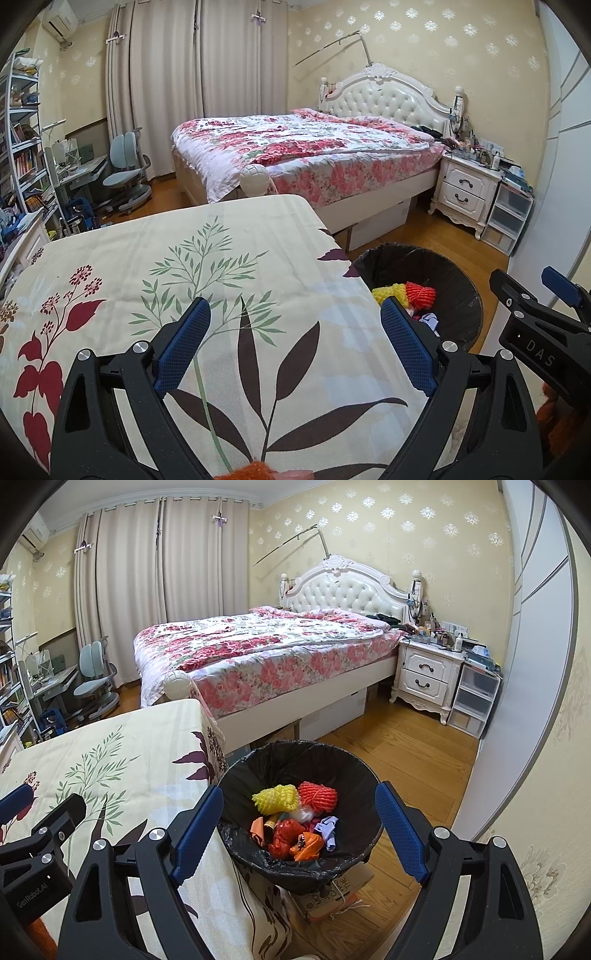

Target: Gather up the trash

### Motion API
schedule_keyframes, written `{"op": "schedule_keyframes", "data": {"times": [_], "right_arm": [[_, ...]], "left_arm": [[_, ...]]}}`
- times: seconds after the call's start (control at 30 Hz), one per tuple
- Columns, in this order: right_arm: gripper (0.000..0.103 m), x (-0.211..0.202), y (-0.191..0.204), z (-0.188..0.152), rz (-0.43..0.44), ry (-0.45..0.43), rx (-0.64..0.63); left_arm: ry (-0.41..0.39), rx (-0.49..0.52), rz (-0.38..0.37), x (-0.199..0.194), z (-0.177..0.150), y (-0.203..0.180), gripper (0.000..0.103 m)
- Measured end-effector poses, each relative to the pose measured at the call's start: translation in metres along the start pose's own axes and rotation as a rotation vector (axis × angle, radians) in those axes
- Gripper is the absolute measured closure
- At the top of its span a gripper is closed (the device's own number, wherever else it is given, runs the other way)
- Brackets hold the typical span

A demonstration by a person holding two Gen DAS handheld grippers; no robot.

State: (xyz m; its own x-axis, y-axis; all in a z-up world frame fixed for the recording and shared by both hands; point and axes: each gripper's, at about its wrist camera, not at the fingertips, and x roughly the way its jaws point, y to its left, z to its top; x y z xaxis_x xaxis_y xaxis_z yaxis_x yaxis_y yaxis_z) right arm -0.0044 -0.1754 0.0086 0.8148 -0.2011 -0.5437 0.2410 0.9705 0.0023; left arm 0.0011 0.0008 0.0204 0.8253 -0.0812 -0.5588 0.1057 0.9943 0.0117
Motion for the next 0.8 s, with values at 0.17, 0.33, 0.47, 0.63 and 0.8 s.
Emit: {"op": "schedule_keyframes", "data": {"times": [0.17,0.33,0.47,0.63,0.8], "right_arm": [[0.021,0.001,0.0,-0.001,0.0,0.0,0.0],[0.021,0.001,0.001,-0.001,-0.001,0.0,0.0],[0.021,0.0,0.002,-0.001,-0.001,-0.001,-0.001],[0.021,-0.002,0.004,0.001,0.009,-0.002,-0.008],[0.021,-0.001,0.014,0.002,0.029,0.006,-0.032]], "left_arm": [[-0.013,0.0,0.002,0.001,-0.002,0.001,0.012],[-0.025,0.003,-0.009,0.001,-0.004,0.001,0.012],[-0.026,-0.005,-0.019,0.001,-0.005,0.003,0.012],[-0.03,-0.011,-0.004,0.001,-0.006,0.005,0.012],[0.012,-0.043,0.005,0.009,-0.009,0.019,0.012]]}}
